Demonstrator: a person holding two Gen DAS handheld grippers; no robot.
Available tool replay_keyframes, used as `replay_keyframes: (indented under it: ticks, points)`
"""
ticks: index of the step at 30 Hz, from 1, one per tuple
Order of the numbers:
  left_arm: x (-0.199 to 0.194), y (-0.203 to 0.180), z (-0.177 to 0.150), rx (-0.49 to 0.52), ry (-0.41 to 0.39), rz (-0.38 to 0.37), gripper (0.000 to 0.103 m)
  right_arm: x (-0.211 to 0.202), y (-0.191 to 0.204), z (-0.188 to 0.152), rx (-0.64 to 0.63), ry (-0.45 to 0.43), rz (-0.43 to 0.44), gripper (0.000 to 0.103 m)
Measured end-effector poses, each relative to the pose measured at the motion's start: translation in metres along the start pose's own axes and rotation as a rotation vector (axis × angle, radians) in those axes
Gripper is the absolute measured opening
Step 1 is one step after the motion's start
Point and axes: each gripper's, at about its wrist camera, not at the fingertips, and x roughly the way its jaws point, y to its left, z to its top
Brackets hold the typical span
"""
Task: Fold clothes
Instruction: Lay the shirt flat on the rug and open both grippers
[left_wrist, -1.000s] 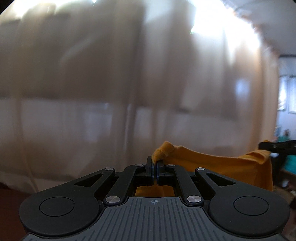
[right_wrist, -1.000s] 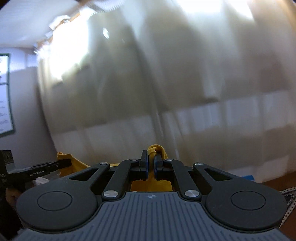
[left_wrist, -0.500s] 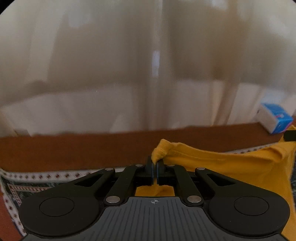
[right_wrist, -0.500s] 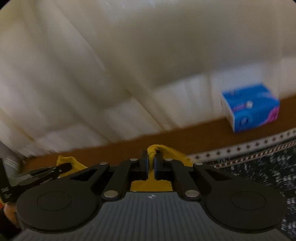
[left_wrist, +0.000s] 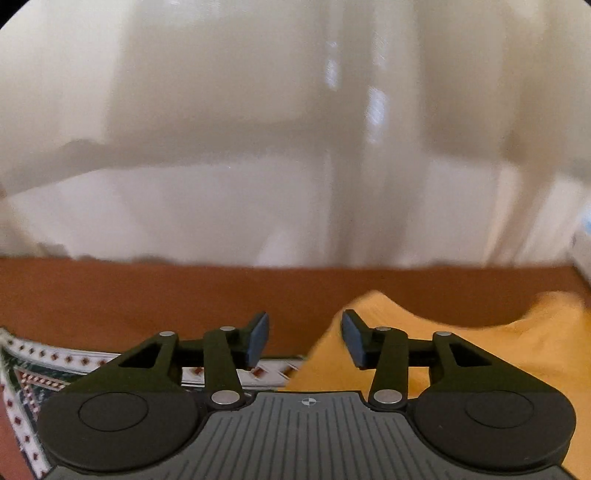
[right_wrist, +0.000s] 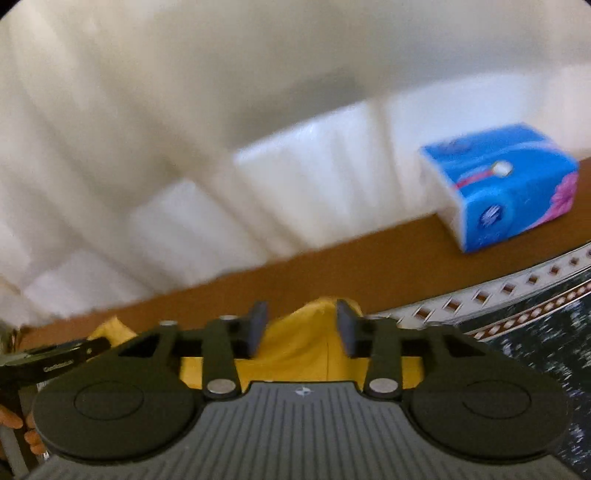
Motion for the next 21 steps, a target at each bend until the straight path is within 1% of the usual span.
replay_keyframes:
  ticks: [3,6,7,8,10,11,14,17,20,21]
  points:
    - [-0.029,0.028,0.006,-0.056,-0.042,-0.001,0.063,-0.028,-0.002,0.008,-0.002,-0.073,0.005,0.053]
    - [-0.054,0.052,-0.001,-0.060,-0.030,-0.001,0.064,-0.060,-0.002,0.016,-0.017,-0.106,0.020,0.055]
    - [-0.062,0.059,-0.008,-0.053,-0.017,0.001,0.068,-0.070,-0.001,0.019,-0.034,-0.105,0.021,0.055]
    - [-0.068,0.065,-0.017,-0.040,-0.002,0.000,0.069,-0.081,0.002,0.021,-0.054,-0.103,0.021,0.056]
    - [-0.075,0.077,-0.036,-0.023,0.030,-0.001,0.070,-0.097,0.002,0.025,-0.099,-0.082,0.006,0.056]
    - [-0.076,0.083,-0.044,-0.033,0.054,-0.011,0.070,-0.103,0.004,0.027,-0.120,-0.071,-0.001,0.056]
    - [-0.068,0.098,-0.061,-0.100,0.109,-0.073,0.069,-0.128,0.010,0.038,-0.208,-0.029,-0.035,0.056]
    - [-0.057,0.098,-0.071,-0.145,0.125,-0.086,0.069,-0.140,0.016,0.055,-0.356,0.027,-0.095,0.056]
    - [-0.046,0.095,-0.076,-0.164,0.145,-0.087,0.069,-0.130,0.012,0.057,-0.476,0.086,-0.161,0.059]
    - [-0.042,0.094,-0.077,-0.171,0.150,-0.085,0.069,-0.120,0.006,0.052,-0.474,0.107,-0.173,0.059]
